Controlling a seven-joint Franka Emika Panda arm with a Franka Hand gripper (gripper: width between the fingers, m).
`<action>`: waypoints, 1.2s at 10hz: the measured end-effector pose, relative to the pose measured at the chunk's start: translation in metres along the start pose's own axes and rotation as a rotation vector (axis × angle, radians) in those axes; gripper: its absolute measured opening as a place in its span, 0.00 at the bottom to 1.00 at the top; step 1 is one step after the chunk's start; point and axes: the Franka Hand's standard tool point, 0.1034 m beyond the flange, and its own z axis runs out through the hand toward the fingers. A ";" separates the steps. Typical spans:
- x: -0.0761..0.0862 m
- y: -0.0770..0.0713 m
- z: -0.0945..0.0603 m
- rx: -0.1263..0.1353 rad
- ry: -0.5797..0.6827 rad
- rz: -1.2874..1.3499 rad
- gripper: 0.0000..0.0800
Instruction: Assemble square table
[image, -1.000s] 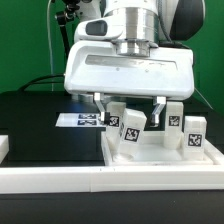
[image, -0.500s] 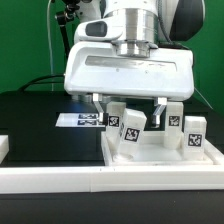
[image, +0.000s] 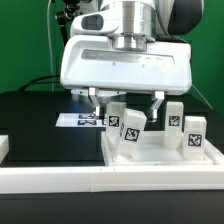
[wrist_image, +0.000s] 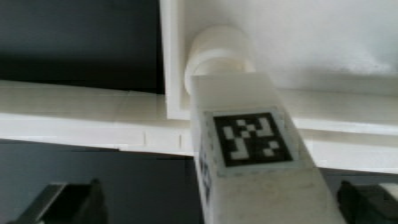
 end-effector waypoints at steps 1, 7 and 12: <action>0.001 0.002 0.000 -0.001 0.001 0.002 0.81; -0.001 -0.011 0.007 0.092 -0.298 0.034 0.81; 0.005 -0.007 0.007 0.074 -0.286 0.001 0.81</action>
Offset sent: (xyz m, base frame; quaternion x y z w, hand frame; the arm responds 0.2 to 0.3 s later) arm 0.0051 0.0008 -0.0038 -0.0055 -0.1914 -0.0006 0.9815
